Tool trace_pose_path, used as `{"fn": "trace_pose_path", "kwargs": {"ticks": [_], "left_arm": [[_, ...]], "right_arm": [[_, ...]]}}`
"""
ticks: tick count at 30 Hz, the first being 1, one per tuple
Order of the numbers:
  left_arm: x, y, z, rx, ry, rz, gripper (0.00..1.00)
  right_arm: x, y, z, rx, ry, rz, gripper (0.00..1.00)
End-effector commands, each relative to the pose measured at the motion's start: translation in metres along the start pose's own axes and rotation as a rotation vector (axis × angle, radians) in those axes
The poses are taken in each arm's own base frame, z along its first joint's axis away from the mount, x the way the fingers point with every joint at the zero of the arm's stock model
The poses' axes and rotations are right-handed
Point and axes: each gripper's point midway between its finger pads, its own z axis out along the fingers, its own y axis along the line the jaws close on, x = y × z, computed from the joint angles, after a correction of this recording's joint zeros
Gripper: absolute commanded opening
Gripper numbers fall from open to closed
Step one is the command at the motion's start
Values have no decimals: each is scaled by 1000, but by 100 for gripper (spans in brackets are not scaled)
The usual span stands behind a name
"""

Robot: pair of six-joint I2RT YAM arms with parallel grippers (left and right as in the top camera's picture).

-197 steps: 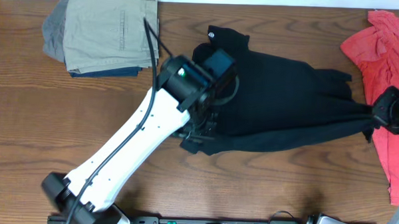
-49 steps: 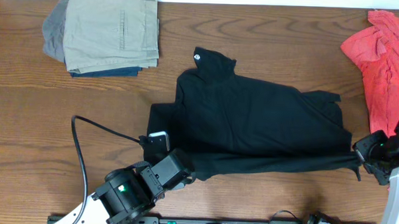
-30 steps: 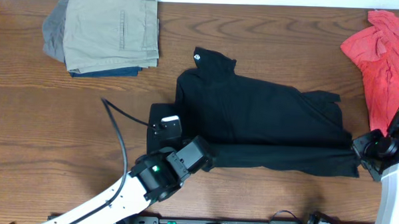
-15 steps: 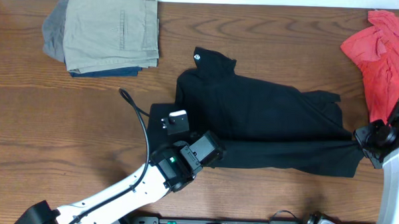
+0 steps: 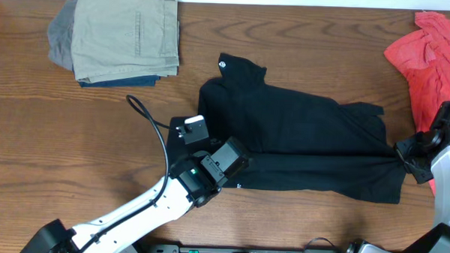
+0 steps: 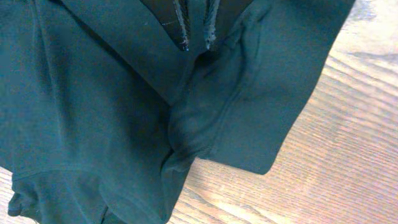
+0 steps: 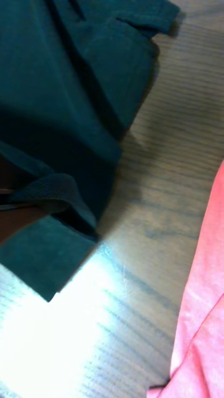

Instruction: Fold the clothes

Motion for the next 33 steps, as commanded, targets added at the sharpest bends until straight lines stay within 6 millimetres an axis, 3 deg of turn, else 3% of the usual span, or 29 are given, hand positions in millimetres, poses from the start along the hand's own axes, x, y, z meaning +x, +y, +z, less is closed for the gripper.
{"fn": "trace_pose_path", "kwargs": {"ticks": [1, 6, 8, 9, 10, 11, 12, 19, 25, 28, 31, 33], "left_arm": [[-6, -3, 4, -14, -27, -2, 12], [2, -1, 10, -34, -5, 19, 13], [6, -3, 11, -25, 19, 25, 13], [7, -3, 11, -22, 25, 26, 13], [9, -4, 11, -16, 35, 30, 13], [10, -5, 11, -13, 41, 38, 13], [11, -5, 11, -10, 46, 45, 13], [21, -11, 10, 24, 104, 98, 14], [36, -18, 8, 70, 187, 97, 15], [43, -20, 8, 82, 224, 101, 15], [52, -20, 11, 79, 259, 114, 15], [59, -19, 14, 73, 288, 135, 15]], "right_arm": [[-4, -3, 5, 21, -15, 18, 1], [-12, 4, 7, -3, -43, 9, 7], [-14, 9, 7, -25, -51, -24, 18], [-15, 10, 7, -28, -55, -36, 29], [-16, 10, 7, -29, -57, -44, 51], [-16, 10, 7, -30, -59, -52, 83], [-16, 10, 7, -30, -59, -64, 99], [4, 20, 6, -105, 36, -188, 99], [38, 22, 3, -143, 177, -238, 98], [50, 18, 6, -110, 200, -266, 82], [61, 14, 14, -101, 220, -276, 51], [67, 9, 21, -94, 229, -276, 36]]}}
